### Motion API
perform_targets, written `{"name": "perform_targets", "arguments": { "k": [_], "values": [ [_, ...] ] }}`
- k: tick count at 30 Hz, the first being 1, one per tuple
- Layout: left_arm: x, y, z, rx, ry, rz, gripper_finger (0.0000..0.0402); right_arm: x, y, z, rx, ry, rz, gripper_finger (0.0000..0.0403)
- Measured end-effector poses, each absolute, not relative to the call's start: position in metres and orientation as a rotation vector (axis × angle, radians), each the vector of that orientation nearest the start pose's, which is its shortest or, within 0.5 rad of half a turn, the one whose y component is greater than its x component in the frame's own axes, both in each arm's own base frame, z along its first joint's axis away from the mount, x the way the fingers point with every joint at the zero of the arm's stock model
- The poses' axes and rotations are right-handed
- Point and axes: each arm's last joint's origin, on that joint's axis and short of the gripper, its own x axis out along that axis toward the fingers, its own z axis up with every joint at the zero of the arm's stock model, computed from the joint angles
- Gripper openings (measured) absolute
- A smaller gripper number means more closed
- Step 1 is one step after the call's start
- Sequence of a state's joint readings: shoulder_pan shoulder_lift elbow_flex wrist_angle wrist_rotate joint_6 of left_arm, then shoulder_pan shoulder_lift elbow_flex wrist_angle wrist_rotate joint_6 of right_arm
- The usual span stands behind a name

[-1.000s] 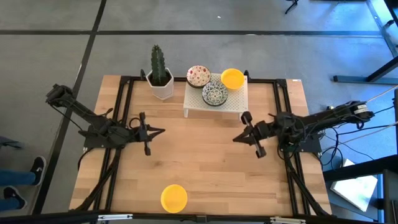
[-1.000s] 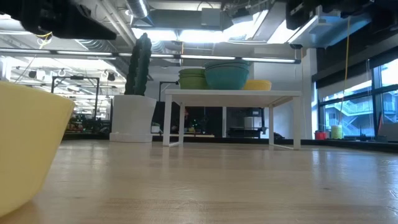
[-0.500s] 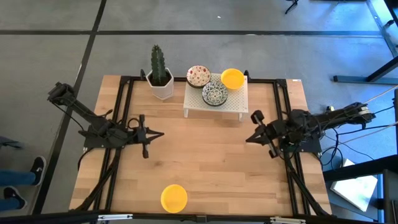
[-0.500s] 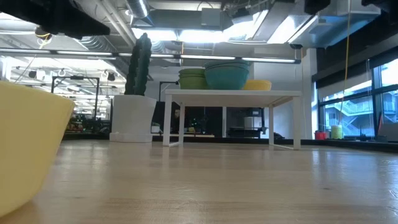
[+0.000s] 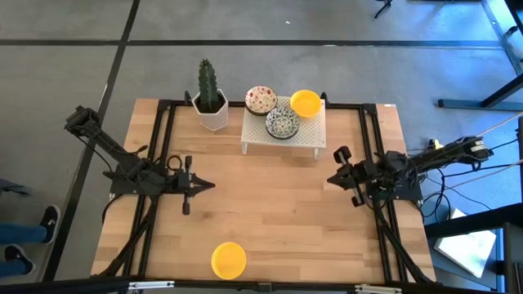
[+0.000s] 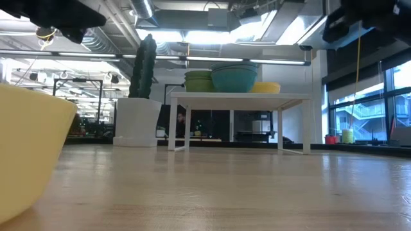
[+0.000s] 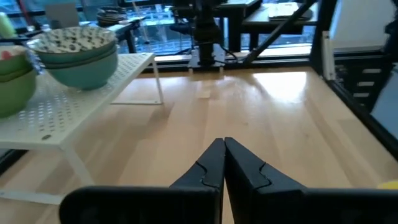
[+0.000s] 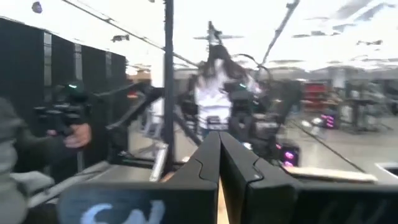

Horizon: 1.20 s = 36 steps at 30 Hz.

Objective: Pick & Place Mini bowls
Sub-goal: Stack the yellow bowl on the yellow bowls on the shelf

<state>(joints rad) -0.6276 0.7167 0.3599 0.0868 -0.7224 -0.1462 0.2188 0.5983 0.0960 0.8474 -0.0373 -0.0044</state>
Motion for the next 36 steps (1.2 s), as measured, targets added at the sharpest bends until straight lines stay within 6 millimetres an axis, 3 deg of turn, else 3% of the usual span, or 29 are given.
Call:
{"name": "perform_targets", "arguments": {
  "k": [8,13,19,22,27,31,36],
  "values": [
    [0.139,-0.075,0.229,0.021,0.152,0.208,0.0004,0.138,0.031,0.208,0.02,-0.239,0.236,0.0005],
    [0.149,-0.084,0.245,0.049,0.152,0.107,0.0004,0.14,0.032,0.204,0.039,-0.205,0.262,0.0005],
    [0.173,-0.103,0.301,0.136,0.293,0.06,0.0003,0.14,0.034,0.204,0.039,-0.202,0.32,0.0006],
    [0.187,-0.115,0.324,0.137,0.489,0.017,0.0003,0.14,0.034,0.204,0.038,-0.201,0.32,0.0011],
    [0.215,-0.141,0.342,0.243,0.776,-0.09,0.0004,0.14,0.034,0.202,0.025,-0.184,0.319,0.0015],
    [0.243,-0.164,0.342,0.309,0.851,-0.215,0.0004,0.14,0.034,0.202,0.025,-0.184,0.319,0.0016],
    [0.267,-0.181,0.335,0.243,0.899,-0.273,0.0004,0.141,0.034,0.201,0.004,-0.184,0.317,0.0016]
  ]
}}
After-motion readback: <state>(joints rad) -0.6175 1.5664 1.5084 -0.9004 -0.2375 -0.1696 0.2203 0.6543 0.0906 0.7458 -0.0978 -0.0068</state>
